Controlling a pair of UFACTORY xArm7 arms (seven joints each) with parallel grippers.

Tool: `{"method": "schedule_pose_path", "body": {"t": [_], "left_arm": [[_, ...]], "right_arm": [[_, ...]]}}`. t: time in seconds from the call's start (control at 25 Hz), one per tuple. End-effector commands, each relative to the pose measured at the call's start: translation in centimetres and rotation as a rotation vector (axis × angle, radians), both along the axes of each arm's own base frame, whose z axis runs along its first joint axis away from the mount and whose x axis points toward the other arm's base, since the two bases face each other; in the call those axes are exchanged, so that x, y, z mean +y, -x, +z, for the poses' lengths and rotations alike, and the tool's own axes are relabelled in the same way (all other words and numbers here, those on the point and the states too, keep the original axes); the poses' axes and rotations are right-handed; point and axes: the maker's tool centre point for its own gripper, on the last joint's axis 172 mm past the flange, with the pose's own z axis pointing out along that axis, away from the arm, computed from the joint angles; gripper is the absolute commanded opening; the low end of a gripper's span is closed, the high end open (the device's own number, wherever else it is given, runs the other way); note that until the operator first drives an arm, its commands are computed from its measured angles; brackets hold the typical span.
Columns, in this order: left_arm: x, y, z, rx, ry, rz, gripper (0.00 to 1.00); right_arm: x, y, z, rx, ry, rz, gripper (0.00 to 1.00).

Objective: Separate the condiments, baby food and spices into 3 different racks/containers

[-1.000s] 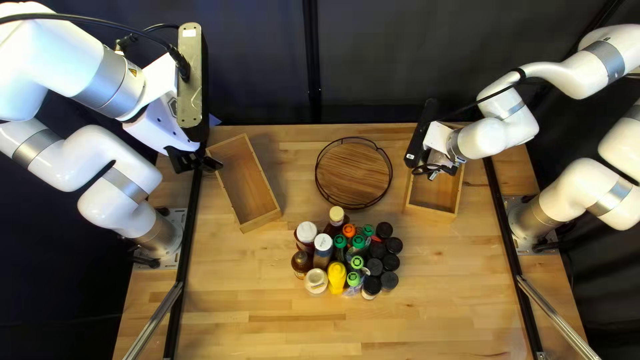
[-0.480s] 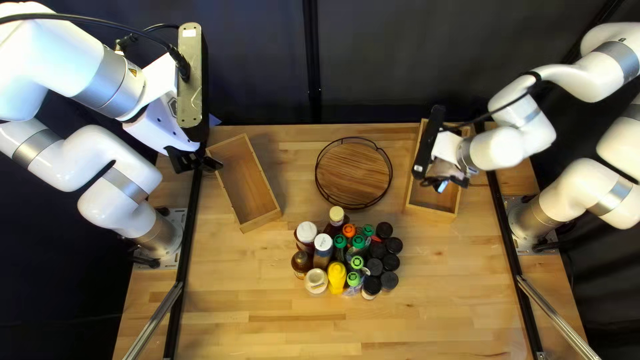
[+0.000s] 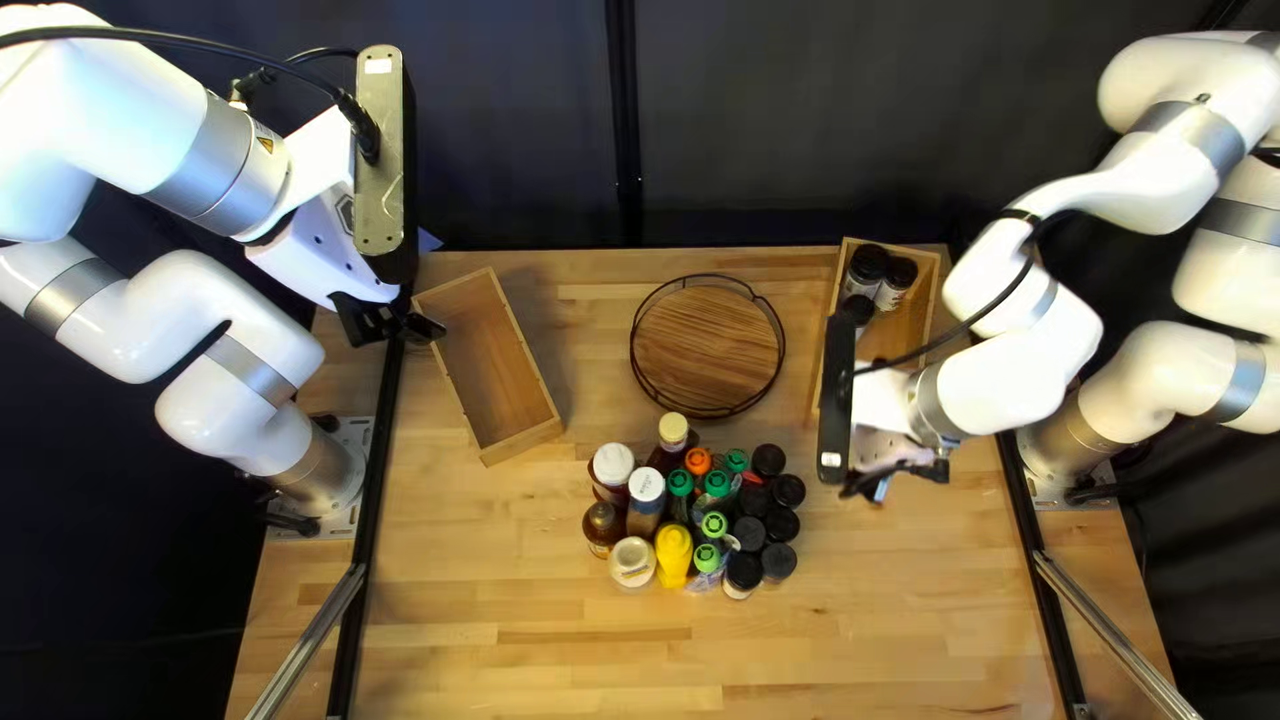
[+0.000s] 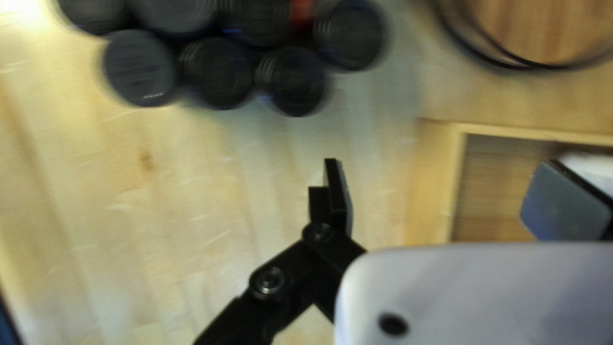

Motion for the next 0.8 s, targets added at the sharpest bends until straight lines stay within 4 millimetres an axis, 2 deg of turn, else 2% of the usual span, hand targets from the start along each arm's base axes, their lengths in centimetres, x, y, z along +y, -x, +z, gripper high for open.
{"method": "schedule_pose_path", "body": {"t": [0.04,0.32,0.8], "left_arm": [[0.0,0.0,0.0,0.000,0.000,0.000,1.00],[0.0,0.0,0.0,0.000,0.000,0.000,1.00],[0.0,0.0,0.0,0.000,0.000,0.000,1.00]], "right_arm": [[0.2,-0.3,-2.1,0.022,-0.025,0.133,1.00],[0.2,-1.4,-4.0,0.049,-0.033,0.217,1.00],[0.3,-3.2,-5.6,0.068,0.000,0.213,1.00]]}}
